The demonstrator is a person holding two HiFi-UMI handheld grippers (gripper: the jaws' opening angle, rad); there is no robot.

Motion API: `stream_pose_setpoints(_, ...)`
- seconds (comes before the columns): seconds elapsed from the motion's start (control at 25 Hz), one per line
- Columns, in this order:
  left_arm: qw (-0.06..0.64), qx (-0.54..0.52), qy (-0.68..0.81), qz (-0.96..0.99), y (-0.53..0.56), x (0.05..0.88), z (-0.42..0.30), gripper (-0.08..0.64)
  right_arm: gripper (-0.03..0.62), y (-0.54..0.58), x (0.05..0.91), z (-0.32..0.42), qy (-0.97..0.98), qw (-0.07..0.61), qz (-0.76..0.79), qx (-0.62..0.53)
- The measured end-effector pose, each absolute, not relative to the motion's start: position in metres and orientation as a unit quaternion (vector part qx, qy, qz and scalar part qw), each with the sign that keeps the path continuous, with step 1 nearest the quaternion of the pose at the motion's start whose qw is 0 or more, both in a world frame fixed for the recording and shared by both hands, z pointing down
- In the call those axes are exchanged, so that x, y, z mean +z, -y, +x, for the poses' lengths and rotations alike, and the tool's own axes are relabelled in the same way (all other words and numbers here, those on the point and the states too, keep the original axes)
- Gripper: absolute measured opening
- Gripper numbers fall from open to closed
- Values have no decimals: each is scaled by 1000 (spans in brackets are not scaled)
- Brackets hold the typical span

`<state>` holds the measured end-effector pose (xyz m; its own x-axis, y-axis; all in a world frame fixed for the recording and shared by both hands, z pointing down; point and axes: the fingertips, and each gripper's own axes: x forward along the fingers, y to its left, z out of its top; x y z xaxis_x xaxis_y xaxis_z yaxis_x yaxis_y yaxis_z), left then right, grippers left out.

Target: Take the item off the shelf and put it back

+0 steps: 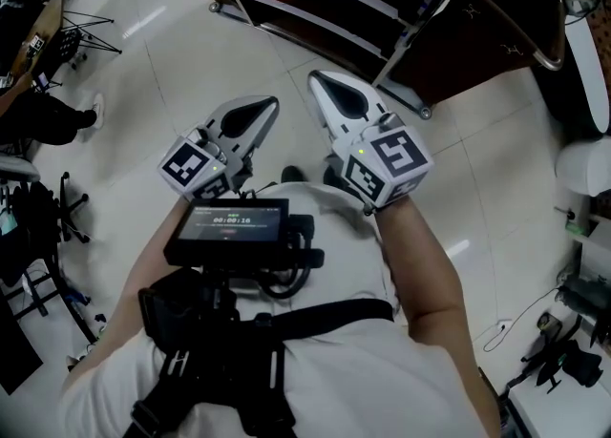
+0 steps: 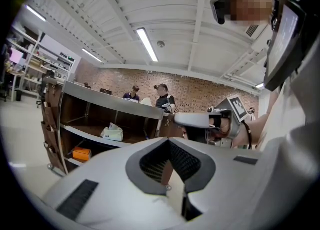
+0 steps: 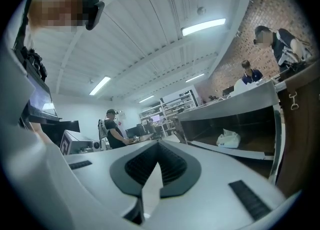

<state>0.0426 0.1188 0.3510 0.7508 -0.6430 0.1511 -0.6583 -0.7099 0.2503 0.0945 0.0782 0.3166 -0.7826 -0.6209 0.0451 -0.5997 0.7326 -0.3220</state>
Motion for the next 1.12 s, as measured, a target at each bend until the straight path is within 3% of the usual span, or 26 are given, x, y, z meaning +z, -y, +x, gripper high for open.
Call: stream_pose_setpoints(1.12, 130, 21, 343, 930, -113, 341, 43, 8, 5, -77, 294, 95, -931, 47, -334, -141)
